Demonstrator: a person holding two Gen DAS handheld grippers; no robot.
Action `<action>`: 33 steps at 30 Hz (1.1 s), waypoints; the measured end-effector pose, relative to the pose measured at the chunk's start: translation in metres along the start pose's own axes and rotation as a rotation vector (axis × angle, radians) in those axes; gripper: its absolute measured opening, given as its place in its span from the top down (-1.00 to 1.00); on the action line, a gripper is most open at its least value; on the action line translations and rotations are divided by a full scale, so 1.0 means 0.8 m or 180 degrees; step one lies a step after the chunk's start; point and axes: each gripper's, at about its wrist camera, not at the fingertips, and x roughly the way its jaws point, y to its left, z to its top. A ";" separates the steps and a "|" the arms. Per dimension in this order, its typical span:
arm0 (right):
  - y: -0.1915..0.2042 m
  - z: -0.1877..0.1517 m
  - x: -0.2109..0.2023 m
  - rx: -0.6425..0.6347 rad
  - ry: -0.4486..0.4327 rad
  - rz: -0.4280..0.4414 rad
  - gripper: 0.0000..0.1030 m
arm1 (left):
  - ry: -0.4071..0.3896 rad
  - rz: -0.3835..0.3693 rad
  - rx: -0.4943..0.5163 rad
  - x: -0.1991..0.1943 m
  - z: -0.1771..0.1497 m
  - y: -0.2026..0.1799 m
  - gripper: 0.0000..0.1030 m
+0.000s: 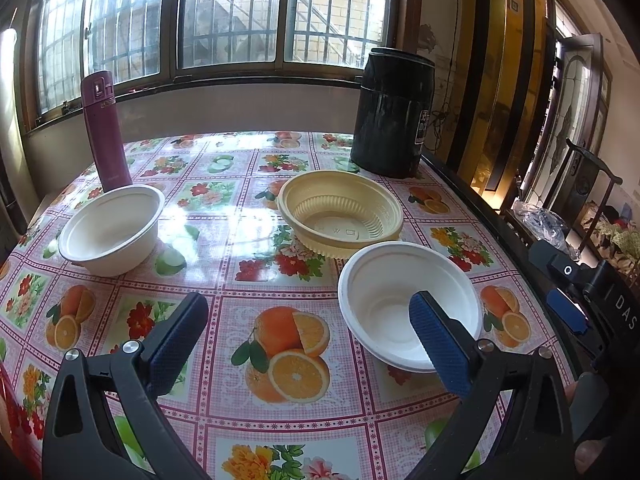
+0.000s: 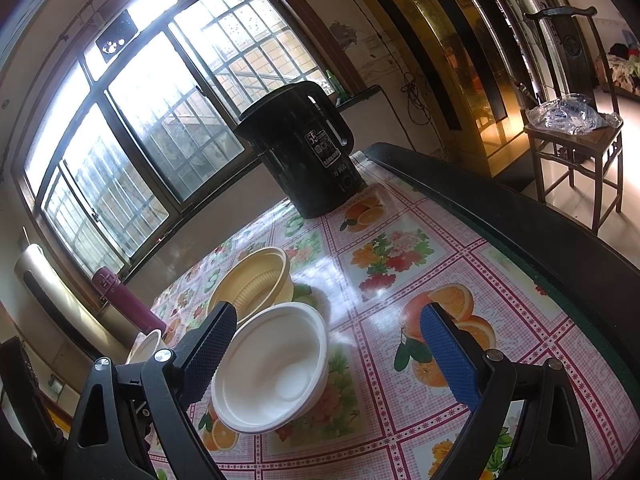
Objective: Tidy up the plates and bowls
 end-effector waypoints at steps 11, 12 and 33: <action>0.002 0.000 0.001 0.0003 -0.0004 0.0011 -0.84 | 0.0017 -0.0013 0.0013 0.001 -0.001 0.001 -0.97; 0.001 0.000 0.002 0.0005 0.0000 0.0010 -0.84 | 0.0018 -0.0013 0.0016 0.001 -0.001 0.001 -0.96; 0.000 -0.001 0.004 0.0029 0.0017 0.0028 -0.84 | 0.0071 -0.0037 0.0039 0.004 -0.002 -0.001 -0.96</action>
